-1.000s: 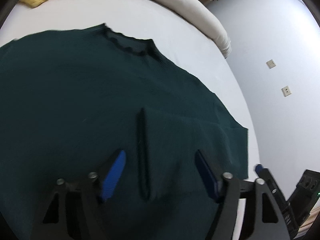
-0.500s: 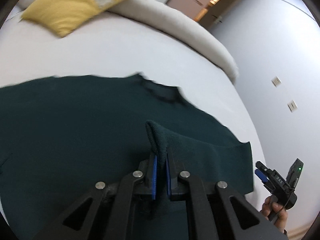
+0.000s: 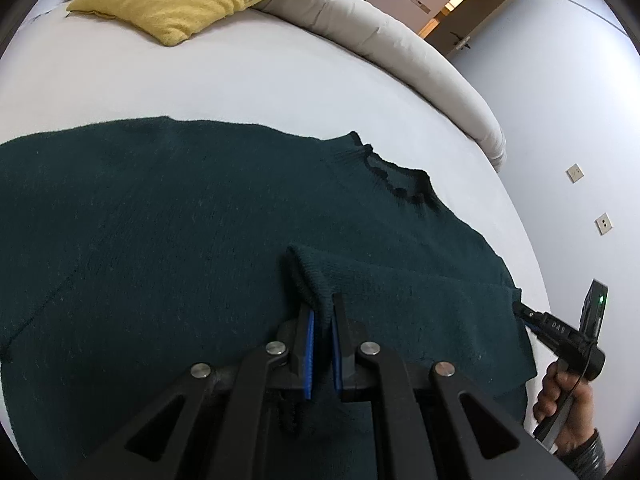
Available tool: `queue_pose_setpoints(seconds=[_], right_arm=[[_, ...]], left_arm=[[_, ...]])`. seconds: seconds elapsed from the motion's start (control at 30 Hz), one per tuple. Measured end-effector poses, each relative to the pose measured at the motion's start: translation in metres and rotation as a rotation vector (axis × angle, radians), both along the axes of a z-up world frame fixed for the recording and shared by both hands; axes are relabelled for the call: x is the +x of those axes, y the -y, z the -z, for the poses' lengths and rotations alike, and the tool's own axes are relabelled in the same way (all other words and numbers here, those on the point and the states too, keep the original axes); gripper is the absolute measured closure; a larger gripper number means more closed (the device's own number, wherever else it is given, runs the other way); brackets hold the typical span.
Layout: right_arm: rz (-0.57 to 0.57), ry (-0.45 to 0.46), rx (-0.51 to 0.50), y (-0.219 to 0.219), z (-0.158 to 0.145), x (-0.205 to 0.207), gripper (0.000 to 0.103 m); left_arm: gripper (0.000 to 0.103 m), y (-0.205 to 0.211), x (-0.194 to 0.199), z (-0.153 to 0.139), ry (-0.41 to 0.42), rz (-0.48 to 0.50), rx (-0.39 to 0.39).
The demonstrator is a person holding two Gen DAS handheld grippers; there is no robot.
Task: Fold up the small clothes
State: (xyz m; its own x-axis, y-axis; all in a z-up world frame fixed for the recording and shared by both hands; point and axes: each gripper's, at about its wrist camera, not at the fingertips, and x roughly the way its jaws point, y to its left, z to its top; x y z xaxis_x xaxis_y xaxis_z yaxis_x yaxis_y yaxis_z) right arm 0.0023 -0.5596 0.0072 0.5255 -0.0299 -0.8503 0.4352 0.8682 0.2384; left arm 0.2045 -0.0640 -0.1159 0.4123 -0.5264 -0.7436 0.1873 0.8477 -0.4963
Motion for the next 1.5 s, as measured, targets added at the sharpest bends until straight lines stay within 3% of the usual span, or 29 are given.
queue_pose_setpoints(seconds=[0.1,0.2,0.33,0.47,0.57,0.63,0.67,0.7,0.73,0.8,0.93,1.03,1.13,1.27,1.3,1.37,1.4,1.43,1.47,1.5], right_arm=[[-0.002,0.003,0.013,0.007,-0.004,0.005,0.097],[-0.001,0.036,0.012,0.009,-0.011,0.002,0.098],[0.038,0.046,0.054,0.023,0.008,-0.007,0.099],[0.014,0.071,0.047,0.024,0.011,-0.009,0.097],[0.018,0.081,0.052,0.022,-0.001,-0.022,0.090],[0.022,0.107,0.046,0.013,-0.011,-0.039,0.073],[0.015,0.106,0.043,0.007,-0.015,-0.046,0.053],[0.003,0.088,0.034,0.000,-0.016,-0.052,0.050],[-0.013,0.075,0.027,-0.007,-0.015,-0.054,0.050],[-0.069,0.009,0.010,-0.020,-0.006,-0.054,0.072],[-0.063,0.002,-0.026,-0.028,-0.005,-0.062,0.083],[-0.052,0.003,-0.050,-0.029,-0.006,-0.067,0.085],[-0.039,0.041,0.005,-0.017,0.012,-0.070,0.089],[-0.065,0.071,-0.022,-0.015,0.009,-0.071,0.085],[-0.064,0.066,-0.045,-0.016,0.004,-0.072,0.082],[-0.040,0.073,-0.100,-0.026,-0.013,-0.075,0.080],[-0.041,0.113,-0.126,-0.032,-0.028,-0.082,0.080],[-0.048,0.143,-0.151,-0.039,-0.040,-0.087,0.080],[-0.061,0.172,-0.186,-0.050,-0.053,-0.089,0.074],[-0.080,0.205,-0.227,-0.064,-0.065,-0.093,0.053]], left_arm=[[0.095,0.001,-0.003,-0.009,0.025,-0.008,-0.002],[0.095,0.008,0.000,-0.017,0.075,0.000,0.029],[0.095,0.009,0.013,0.004,0.051,0.005,0.041],[0.095,0.007,0.007,-0.002,0.072,0.010,0.043],[0.095,0.004,0.010,-0.007,0.069,0.007,0.017],[0.095,0.007,0.013,-0.010,0.080,0.014,0.027],[0.095,0.008,0.013,-0.011,0.086,0.017,0.036],[0.095,0.009,0.013,-0.011,0.089,0.020,0.042],[0.095,0.010,0.013,-0.010,0.089,0.020,0.050],[0.095,0.009,0.013,-0.006,0.077,0.017,0.048],[0.095,0.006,0.008,-0.008,0.090,0.016,0.042],[0.095,0.007,0.005,0.004,0.082,0.008,0.047],[0.092,0.003,0.007,0.009,0.072,0.006,0.019],[0.090,-0.011,0.005,-0.008,0.069,0.007,0.011],[0.087,-0.025,-0.002,-0.019,0.093,-0.018,-0.009],[0.072,-0.056,-0.013,-0.035,0.126,-0.055,-0.036],[0.055,-0.077,-0.021,-0.043,0.144,-0.087,-0.036],[0.045,-0.105,-0.030,-0.049,0.165,-0.137,-0.024],[0.044,-0.129,-0.036,-0.053,0.178,-0.178,-0.017],[0.042,-0.158,-0.042,-0.054,0.184,-0.225,-0.008]])
